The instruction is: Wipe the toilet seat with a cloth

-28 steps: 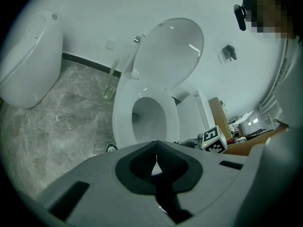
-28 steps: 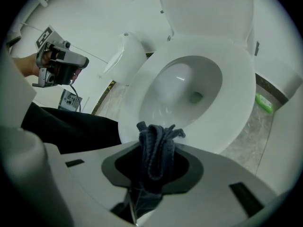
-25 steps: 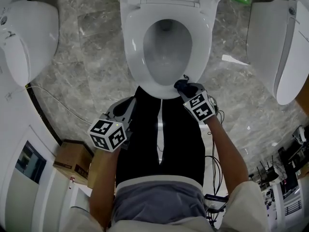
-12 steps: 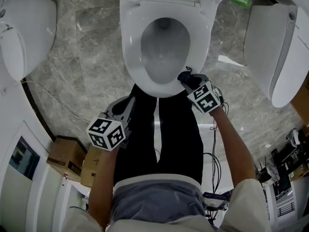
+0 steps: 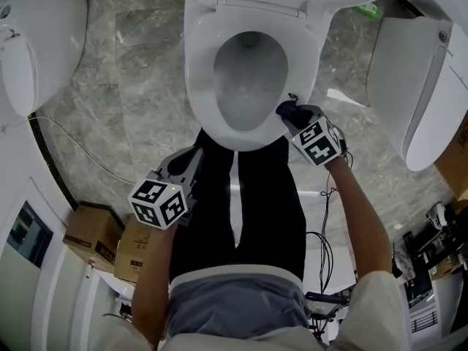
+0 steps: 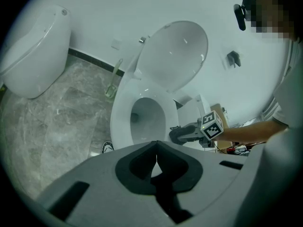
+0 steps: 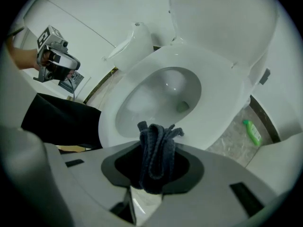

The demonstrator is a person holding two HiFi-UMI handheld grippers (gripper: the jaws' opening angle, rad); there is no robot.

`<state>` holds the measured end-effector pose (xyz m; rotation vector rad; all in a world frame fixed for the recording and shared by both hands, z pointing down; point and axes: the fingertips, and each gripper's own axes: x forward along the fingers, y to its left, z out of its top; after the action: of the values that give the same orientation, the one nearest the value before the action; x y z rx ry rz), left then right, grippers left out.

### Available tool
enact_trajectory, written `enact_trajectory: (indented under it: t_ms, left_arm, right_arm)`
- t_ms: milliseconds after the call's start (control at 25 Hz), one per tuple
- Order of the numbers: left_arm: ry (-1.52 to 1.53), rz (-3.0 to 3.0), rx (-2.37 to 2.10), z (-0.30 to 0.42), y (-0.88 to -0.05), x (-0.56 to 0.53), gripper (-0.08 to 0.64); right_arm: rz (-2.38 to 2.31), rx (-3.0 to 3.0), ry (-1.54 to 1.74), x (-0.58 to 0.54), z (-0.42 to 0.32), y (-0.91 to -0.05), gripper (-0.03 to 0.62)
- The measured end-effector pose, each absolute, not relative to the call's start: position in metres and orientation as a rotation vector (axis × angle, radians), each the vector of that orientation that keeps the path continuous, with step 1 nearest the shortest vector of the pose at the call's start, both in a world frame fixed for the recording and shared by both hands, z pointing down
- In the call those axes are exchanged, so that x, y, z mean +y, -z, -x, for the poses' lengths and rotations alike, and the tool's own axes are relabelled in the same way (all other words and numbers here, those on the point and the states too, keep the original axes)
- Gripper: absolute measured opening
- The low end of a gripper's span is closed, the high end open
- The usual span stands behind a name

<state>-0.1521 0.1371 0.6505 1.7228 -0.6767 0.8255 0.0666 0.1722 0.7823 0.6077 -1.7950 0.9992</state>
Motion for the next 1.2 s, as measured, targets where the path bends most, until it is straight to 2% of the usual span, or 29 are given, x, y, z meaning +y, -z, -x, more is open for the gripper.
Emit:
enact_trajectory:
  t_ms: [640,1200]
  left_arm:
    - [-0.811,-1.708,-0.696,0.134,-0.648,0.132,0.009]
    - [-0.786,-1.673,-0.728,0.127,-0.65,0.117,0.009]
  right_arm:
    - [-0.728,-1.771,-0.952,0.082,-0.119,-0.786,0.109]
    - [-0.761,-1.813,-0.88,-0.003,-0.123,-0.791,0.114]
